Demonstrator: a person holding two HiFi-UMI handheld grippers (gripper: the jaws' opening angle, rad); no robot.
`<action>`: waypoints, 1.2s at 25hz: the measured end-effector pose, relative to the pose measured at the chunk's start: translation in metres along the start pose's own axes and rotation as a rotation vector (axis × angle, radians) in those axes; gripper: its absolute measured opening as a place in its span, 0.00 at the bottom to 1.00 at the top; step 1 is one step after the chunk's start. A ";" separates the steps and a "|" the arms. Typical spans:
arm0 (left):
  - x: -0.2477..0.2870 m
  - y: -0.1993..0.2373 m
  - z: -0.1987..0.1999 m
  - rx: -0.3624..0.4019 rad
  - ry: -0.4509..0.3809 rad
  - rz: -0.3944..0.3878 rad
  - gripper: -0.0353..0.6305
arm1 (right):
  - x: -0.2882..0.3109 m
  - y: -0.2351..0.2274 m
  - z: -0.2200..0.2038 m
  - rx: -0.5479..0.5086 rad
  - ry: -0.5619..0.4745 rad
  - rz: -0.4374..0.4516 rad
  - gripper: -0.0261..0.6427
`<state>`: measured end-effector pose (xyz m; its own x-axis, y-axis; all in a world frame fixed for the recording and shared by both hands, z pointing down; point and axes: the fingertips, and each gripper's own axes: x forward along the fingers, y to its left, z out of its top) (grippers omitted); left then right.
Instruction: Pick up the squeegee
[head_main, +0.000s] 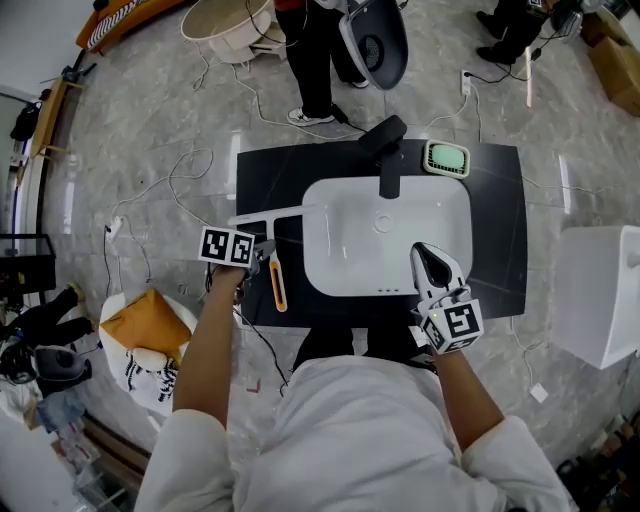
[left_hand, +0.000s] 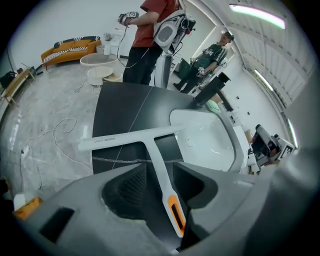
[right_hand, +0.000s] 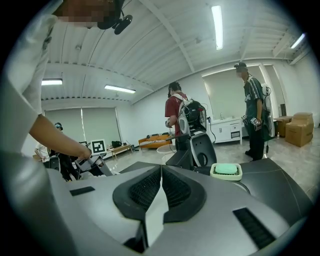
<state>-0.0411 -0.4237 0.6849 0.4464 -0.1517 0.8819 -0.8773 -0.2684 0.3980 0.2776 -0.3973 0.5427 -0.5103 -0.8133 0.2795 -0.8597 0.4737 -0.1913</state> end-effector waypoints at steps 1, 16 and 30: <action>0.002 0.002 0.001 -0.014 0.004 -0.003 0.31 | -0.001 -0.001 -0.001 0.001 0.004 -0.001 0.06; 0.030 0.004 0.001 -0.130 0.042 -0.007 0.23 | -0.005 -0.020 -0.011 0.026 0.016 -0.016 0.06; 0.007 0.003 0.003 -0.180 -0.057 -0.013 0.18 | -0.008 -0.007 -0.003 0.000 0.003 0.028 0.06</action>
<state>-0.0400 -0.4286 0.6909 0.4631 -0.2042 0.8625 -0.8863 -0.0973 0.4528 0.2878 -0.3928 0.5448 -0.5346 -0.7984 0.2770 -0.8448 0.4967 -0.1989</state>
